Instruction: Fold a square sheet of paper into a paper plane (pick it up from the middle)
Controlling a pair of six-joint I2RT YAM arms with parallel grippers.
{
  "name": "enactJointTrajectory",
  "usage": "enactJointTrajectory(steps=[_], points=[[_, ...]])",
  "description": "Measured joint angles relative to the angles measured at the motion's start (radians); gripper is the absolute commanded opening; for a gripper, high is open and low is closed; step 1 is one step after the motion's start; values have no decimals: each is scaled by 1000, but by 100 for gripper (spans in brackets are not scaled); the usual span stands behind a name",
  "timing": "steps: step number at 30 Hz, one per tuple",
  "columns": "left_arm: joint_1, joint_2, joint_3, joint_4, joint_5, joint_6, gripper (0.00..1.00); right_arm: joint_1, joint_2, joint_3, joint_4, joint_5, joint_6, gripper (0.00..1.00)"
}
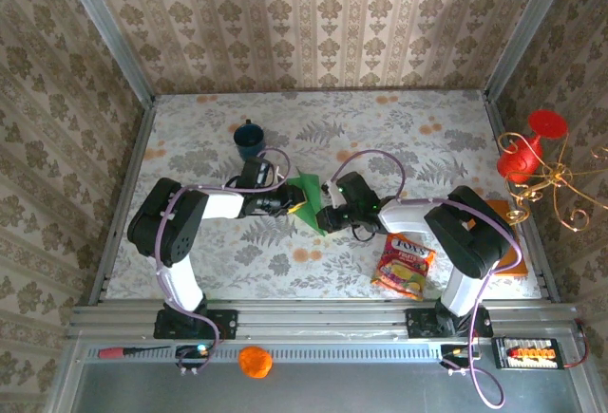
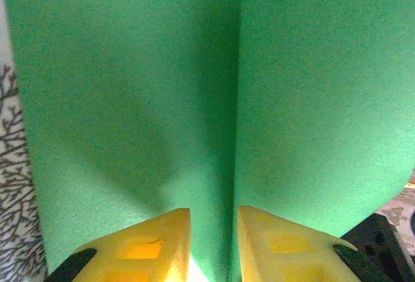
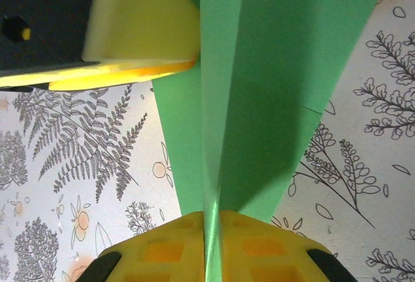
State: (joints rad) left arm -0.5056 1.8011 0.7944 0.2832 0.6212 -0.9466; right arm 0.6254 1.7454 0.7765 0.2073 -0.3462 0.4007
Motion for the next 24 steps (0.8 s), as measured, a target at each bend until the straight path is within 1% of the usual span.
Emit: enactJointTrajectory(steps=[8, 14, 24], points=[[-6, -2, -32, 85, 3, -11, 26, -50, 46, 0, 21, -104, 49, 12], [-6, -2, -41, 84, 2, -11, 25, -69, 58, 2, 31, -161, 71, 11], [-6, -2, -26, -10, -27, -7, 24, -87, 87, 37, -6, -224, 94, 10]])
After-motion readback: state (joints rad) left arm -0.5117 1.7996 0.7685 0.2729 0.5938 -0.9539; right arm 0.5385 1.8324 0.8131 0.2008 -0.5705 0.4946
